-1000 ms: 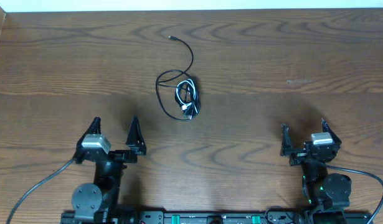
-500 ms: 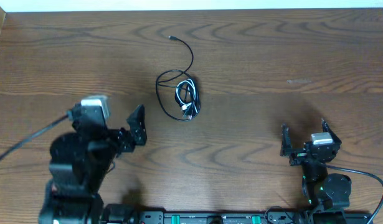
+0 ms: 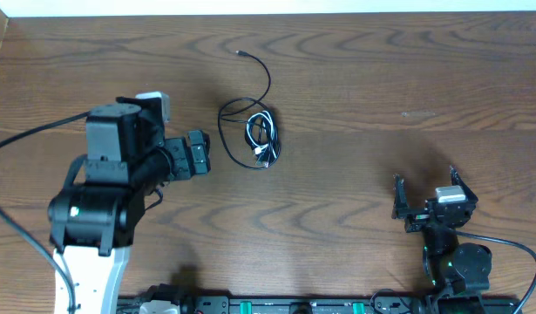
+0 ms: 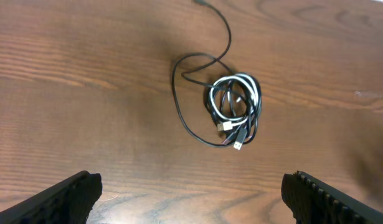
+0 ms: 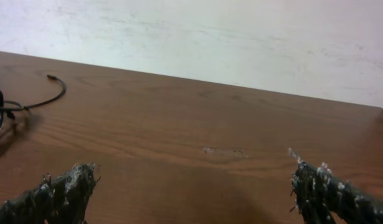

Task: Untangle cables
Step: 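Raise the left gripper and move it forward toward the cable bundle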

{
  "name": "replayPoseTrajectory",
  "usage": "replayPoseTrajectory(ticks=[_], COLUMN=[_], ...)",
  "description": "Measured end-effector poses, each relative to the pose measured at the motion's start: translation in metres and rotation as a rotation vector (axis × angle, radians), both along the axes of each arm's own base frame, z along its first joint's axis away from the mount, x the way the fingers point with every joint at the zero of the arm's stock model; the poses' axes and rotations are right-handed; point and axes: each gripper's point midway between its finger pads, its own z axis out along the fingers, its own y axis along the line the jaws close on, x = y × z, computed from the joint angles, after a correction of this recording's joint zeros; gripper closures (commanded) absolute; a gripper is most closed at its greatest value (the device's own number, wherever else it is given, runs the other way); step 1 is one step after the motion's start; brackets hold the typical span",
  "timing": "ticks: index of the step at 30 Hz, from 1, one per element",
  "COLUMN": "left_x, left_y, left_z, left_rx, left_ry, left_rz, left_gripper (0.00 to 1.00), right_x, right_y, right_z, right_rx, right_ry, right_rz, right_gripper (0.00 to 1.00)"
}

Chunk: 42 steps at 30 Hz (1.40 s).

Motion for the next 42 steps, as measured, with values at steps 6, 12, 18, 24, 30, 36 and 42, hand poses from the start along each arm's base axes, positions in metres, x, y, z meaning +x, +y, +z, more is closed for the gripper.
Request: replayPoseTrajectory(ticks=[6, 12, 18, 24, 30, 36, 42], left_x=[0.015, 0.021, 0.023, 0.031, 0.04, 0.044, 0.052], left_y=[-0.001, -0.005, -0.024, -0.025, -0.012, -0.002, 0.001], left_z=[-0.03, -0.062, -0.073, -0.102, -0.127, -0.13, -0.128], left_rx=[0.013, 0.011, -0.079, -0.086, -0.049, -0.012, -0.002], left_ry=[0.111, 0.24, 0.297, 0.398, 0.47, 0.465, 0.431], left_rz=[-0.004, -0.016, -0.077, -0.051, 0.064, 0.12, 0.146], left_gripper=[0.82, 0.93, 0.75, 0.48, 0.21, 0.12, 0.0], right_x=[0.0, 0.0, 0.0, 0.0, 0.0, 0.0, 0.0], right_y=[0.0, 0.0, 0.0, 0.0, 0.0, 0.0, 0.0], right_z=[0.0, 0.0, 0.0, 0.0, 0.0, 0.0, 0.0], right_rx=[0.0, 0.0, 0.0, 0.0, 0.0, 0.0, 0.0], right_ry=[0.0, 0.0, 0.0, 0.0, 0.0, 0.0, 0.0], right_rz=[0.0, 0.0, 0.0, 0.0, 0.0, 0.0, 0.0], right_gripper=[0.01, 0.01, 0.01, 0.01, 0.01, 0.01, 0.01])
